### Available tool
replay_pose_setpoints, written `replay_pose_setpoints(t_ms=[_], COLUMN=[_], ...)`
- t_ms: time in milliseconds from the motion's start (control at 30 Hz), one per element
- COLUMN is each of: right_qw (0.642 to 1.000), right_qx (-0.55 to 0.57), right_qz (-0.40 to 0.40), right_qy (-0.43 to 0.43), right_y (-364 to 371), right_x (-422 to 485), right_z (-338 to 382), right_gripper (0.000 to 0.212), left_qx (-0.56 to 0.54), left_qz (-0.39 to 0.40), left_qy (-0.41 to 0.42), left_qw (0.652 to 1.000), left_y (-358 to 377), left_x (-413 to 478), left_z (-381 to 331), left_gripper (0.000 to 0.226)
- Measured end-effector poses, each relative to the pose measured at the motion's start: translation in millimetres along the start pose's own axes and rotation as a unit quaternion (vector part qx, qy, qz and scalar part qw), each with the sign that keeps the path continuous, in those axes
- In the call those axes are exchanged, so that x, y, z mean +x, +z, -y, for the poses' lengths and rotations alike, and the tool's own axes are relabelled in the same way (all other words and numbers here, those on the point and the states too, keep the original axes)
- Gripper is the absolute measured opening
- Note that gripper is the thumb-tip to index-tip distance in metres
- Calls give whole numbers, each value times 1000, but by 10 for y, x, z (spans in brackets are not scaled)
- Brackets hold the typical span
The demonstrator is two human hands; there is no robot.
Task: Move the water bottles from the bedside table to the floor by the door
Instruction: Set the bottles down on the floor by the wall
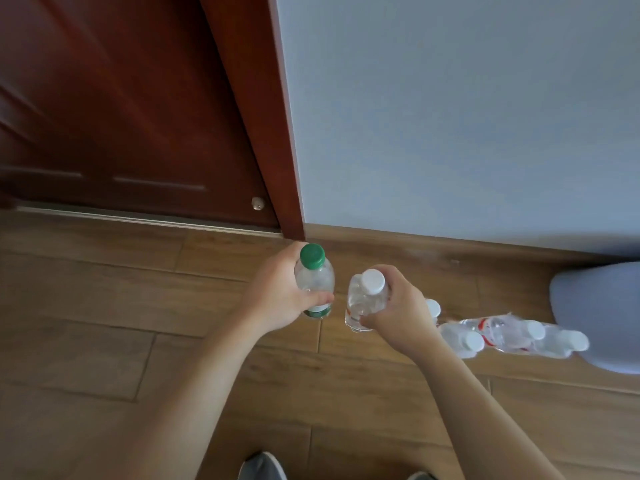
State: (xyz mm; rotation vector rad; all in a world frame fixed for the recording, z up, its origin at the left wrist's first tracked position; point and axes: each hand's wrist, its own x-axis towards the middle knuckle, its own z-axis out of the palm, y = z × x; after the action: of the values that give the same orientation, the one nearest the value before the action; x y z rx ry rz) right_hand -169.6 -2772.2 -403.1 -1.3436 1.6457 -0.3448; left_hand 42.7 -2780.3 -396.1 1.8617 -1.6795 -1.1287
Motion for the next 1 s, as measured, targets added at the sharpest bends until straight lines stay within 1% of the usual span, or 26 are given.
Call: replay_pose_setpoints(t_ms=[100,267,567,767,1000], right_qw=[1000,999,999,998,997], right_qx=[-3,-6,-18,-20,-10], right_qz=[5,-7,-15,-19,-20], right_qy=[-5,-34,-47,-60,-78], right_y=[223,459,648,736,756], right_x=[221,412,560,582,623], right_z=[-254,-498,-820,-977,-1064], right_gripper=[64,63,56,56,60], left_qx=[19,27,35,35,15], left_qz=[13,2,-7,2,-13], left_qy=[0,7,12,31,16], left_qw=[1000,1000,999,999,1000], left_y=[224,462,758,966,1072], left_x=[141,267,317,258,206], left_z=[315,583,839,946,977], left_gripper=[62,63,61,49,54])
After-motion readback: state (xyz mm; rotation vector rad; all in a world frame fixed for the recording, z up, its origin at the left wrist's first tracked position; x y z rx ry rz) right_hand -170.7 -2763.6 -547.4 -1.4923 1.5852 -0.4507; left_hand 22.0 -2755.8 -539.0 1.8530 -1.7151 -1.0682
